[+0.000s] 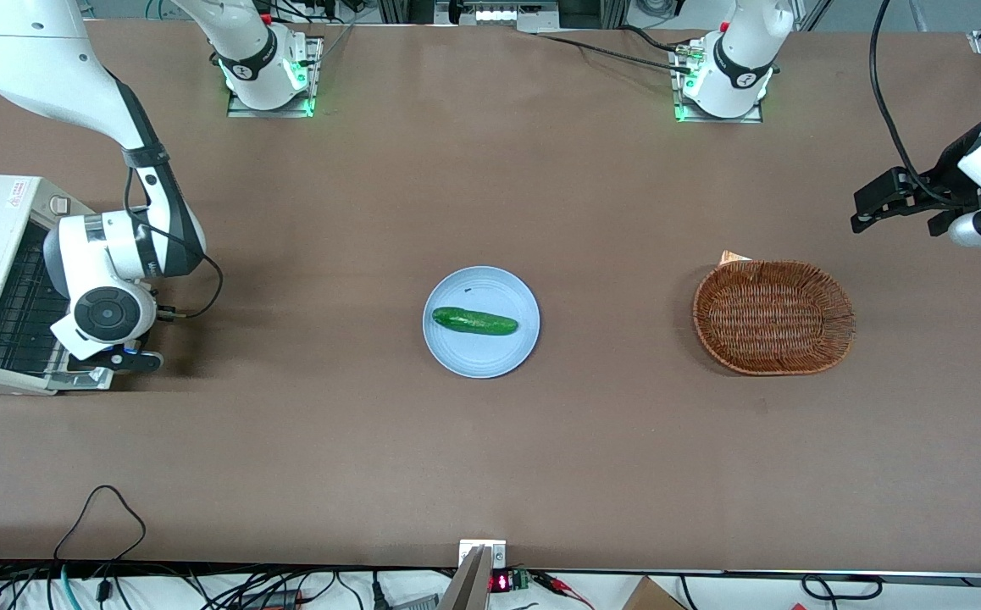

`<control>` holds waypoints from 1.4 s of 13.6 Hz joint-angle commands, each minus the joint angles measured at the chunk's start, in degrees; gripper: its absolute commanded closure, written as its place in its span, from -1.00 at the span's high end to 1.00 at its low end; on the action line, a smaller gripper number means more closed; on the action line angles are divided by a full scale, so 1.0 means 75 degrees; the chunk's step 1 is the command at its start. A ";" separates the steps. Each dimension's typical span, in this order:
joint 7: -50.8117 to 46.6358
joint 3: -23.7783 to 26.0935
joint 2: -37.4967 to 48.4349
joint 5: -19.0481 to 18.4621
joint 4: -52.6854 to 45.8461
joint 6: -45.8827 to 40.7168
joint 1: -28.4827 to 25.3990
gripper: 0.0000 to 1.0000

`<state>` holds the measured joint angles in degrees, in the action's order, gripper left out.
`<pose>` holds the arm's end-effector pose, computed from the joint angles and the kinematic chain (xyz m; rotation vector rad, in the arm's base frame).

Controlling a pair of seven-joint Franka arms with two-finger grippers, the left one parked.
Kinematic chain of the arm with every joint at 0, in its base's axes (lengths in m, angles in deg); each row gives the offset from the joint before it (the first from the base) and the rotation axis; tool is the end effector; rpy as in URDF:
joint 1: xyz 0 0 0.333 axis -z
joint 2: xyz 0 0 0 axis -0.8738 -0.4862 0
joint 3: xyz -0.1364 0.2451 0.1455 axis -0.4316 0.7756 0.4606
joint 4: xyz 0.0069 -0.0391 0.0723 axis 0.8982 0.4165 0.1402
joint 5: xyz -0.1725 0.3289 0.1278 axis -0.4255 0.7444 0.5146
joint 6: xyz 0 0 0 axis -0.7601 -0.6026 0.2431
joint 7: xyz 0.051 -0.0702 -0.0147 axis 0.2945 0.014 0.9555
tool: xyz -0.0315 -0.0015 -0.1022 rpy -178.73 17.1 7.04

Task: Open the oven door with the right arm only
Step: 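Pull the handle with the right gripper, swinging the glass door down open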

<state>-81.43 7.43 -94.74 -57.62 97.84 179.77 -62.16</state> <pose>0.6220 -0.0382 0.2275 2.5735 -0.0956 -0.3624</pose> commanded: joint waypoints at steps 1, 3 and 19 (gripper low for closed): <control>-0.0063 -0.0083 -0.0012 0.0025 0.0152 -0.0084 -0.0056 -1.00; -0.0063 -0.0083 -0.0071 0.0025 0.0152 -0.0084 -0.0079 -1.00; -0.0040 -0.0083 -0.0551 0.0282 0.0152 0.0185 -0.0115 -1.00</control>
<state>-81.55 7.38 -99.33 -56.91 98.01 181.06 -62.80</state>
